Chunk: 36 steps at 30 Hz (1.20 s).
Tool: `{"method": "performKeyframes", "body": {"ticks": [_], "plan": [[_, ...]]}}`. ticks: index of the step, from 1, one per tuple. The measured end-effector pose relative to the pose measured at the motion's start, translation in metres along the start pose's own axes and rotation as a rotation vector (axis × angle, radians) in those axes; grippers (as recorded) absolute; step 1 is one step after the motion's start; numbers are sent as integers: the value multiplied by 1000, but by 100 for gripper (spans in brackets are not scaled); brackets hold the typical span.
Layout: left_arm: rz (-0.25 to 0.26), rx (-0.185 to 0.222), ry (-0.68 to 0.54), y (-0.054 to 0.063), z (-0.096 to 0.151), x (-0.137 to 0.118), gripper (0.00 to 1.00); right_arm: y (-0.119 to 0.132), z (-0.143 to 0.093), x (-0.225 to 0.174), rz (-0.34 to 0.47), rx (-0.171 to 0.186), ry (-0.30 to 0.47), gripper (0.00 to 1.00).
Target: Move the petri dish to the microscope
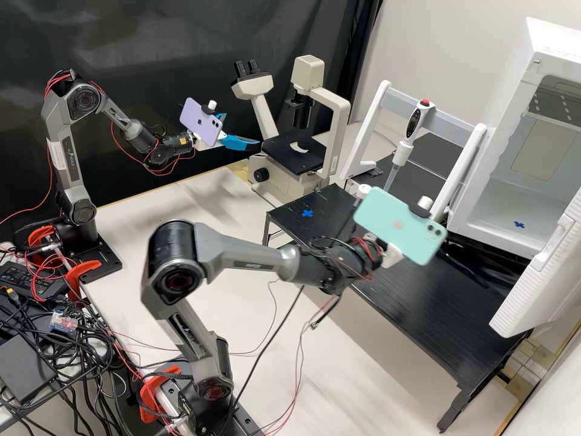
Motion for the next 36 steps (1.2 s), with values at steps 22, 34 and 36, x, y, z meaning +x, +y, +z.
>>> {"method": "performKeyframes", "body": {"ticks": [22, 34, 36], "plan": [[0, 0, 0, 0, 0, 0, 100, -87, -96, -15, -228, -108, 263, 0], [0, 0, 0, 0, 0, 0, 100, -106, -133, -7, -224, -148, 250, 0], [0, 0, 0, 0, 0, 0, 100, -112, -142, -5, -233, -155, 254, 0]]}}
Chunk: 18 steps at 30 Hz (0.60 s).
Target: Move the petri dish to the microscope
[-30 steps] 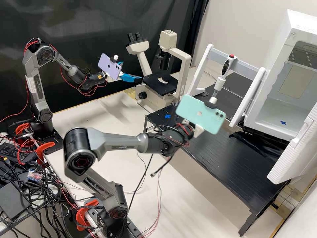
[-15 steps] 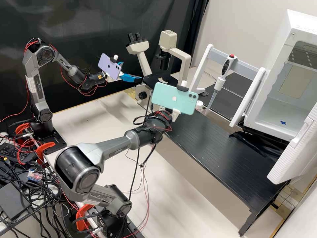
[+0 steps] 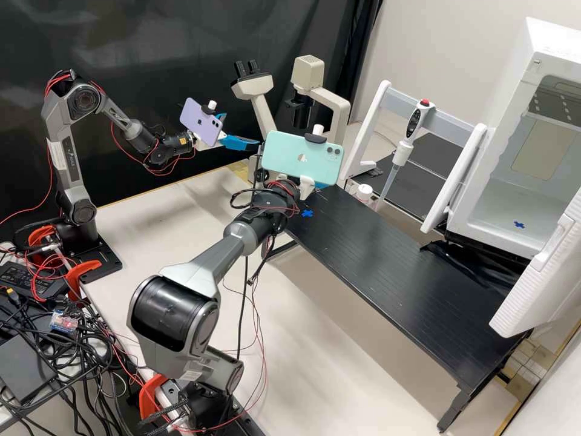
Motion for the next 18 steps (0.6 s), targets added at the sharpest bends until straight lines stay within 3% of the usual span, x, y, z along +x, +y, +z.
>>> {"method": "performKeyframes", "body": {"ticks": [10, 14, 18], "plan": [[0, 0, 0, 0, 0, 0, 100, -28, -17, 29, -28, 35, -52, 0], [0, 0, 0, 0, 0, 0, 100, -33, -17, 35, 31, 115, -80, 0], [0, 0, 0, 0, 0, 0, 100, -39, -11, 38, 134, 149, -94, 0]]}}
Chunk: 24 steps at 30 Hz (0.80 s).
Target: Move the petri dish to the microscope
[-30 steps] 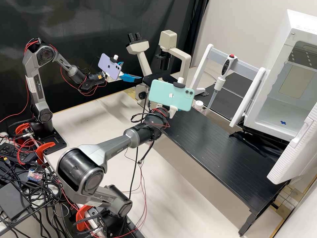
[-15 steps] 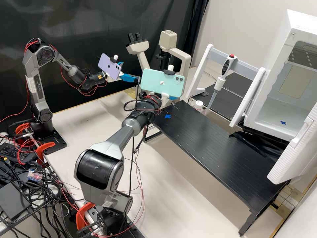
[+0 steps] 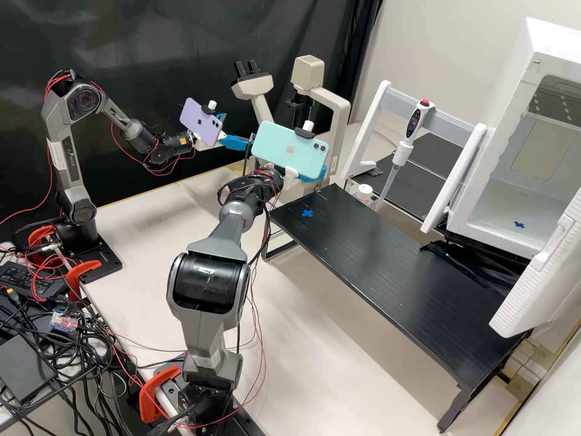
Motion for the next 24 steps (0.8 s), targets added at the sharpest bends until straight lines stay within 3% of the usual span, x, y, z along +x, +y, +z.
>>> {"method": "performKeyframes", "body": {"ticks": [2, 7, 12, 17, 24], "plan": [[0, 0, 0, 0, 0, 0, 100, -2, 5, 3, 52, -6, 9, 0], [0, 0, 0, 0, 0, 0, 100, -5, 13, 11, 198, 33, 82, 0], [0, 0, 0, 0, 0, 0, 100, -15, 8, 21, 290, 48, 278, 0], [0, 0, 0, 0, 0, 0, 100, -38, 0, 26, 209, 18, 404, 0], [0, 0, 0, 0, 0, 0, 100, -50, -1, 31, 143, -20, 416, 0]]}}
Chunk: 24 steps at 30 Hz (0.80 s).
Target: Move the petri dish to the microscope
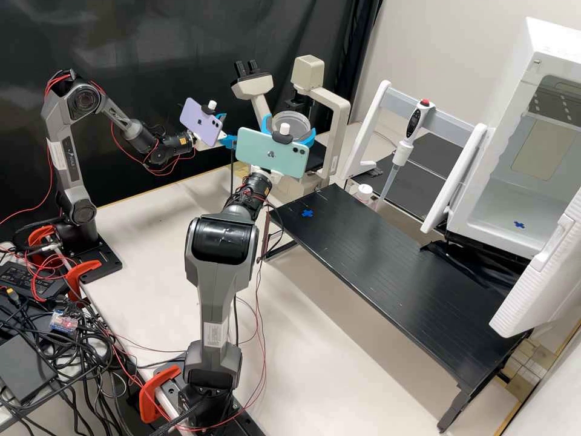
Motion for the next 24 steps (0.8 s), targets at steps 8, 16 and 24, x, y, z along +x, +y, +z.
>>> {"method": "performKeyframes", "body": {"ticks": [8, 16, 24], "plan": [[0, 0, 0, 0, 0, 0, 100, -13, 5, 11, -29, -7, -14, 0], [0, 0, 0, 0, 0, 0, 100, -34, 8, 25, -101, -31, -9, 0], [0, 0, 0, 0, 0, 0, 100, -56, 16, 49, -161, -33, -43, 0]]}}
